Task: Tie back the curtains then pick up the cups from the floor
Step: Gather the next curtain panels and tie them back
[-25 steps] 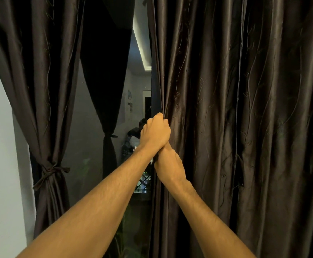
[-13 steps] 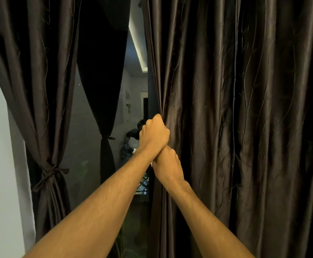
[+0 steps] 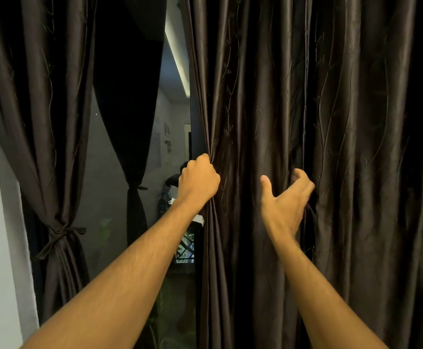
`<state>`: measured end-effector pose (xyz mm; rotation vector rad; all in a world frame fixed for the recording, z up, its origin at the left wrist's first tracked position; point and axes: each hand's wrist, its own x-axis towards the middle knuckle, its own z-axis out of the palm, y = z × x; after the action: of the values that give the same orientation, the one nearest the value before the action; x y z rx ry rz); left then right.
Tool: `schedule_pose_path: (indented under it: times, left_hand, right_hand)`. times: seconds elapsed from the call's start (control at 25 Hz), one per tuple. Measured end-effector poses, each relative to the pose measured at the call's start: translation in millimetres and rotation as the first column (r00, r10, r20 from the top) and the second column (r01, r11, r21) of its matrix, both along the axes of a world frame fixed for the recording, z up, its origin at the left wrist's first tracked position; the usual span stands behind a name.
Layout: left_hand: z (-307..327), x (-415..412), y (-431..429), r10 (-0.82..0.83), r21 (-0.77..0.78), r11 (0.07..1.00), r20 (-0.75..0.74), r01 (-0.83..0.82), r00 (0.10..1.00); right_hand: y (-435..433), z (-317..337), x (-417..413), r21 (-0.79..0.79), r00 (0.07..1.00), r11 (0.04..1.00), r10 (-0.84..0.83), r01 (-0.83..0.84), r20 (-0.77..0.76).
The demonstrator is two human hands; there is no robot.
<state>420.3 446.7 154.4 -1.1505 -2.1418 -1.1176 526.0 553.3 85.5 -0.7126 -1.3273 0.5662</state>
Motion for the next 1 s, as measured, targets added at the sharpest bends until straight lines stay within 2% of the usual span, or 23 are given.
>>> schedule_pose_path:
  times: [0.08, 0.2, 0.32, 0.44, 0.56, 0.68, 0.8, 1.0]
  left_hand:
    - [0, 3, 2, -0.009, -0.001, 1.000, 0.004, 0.009, 1.000]
    - [1, 9, 7, -0.019, 0.001, 1.000, 0.003, 0.019, 1.000]
    - [2, 18, 11, -0.022, -0.001, 1.000, 0.018, 0.022, 1.000]
    - [2, 25, 16, -0.031, 0.005, 1.000, 0.027, 0.031, 0.999]
    - [2, 24, 20, -0.048, -0.002, 0.999, 0.037, 0.048, 0.998]
    - [4, 23, 19, -0.106, 0.022, 0.994, 0.132, 0.104, 0.986]
    - [6, 32, 18, -0.120, 0.005, 0.993, 0.190, 0.121, 0.975]
    - [2, 37, 20, 0.001, -0.014, 1.000, 0.026, 0.000, 1.000]
  right_hand:
    - [0, -2, -5, -0.062, 0.986, 0.988, 0.146, -0.141, 0.081]
    - [-9, -7, -14, -0.004, 0.955, 0.980, 0.195, -0.199, 0.224]
    - [-26, -14, -30, 0.027, 0.885, 0.945, 0.295, -0.326, 0.361]
    - [-36, -18, -43, 0.067, 0.837, 0.893, 0.389, -0.446, 0.386]
    - [-36, -19, -48, 0.089, 0.832, 0.887, 0.384, -0.452, 0.401]
    - [-37, -20, -45, 0.078, 0.810, 0.894, 0.358, -0.440, 0.463]
    - [-39, -20, -42, 0.068, 0.809, 0.888, 0.381, -0.455, 0.448]
    - [-37, -19, -40, 0.134, 0.790, 0.898, 0.288, -0.418, 0.541]
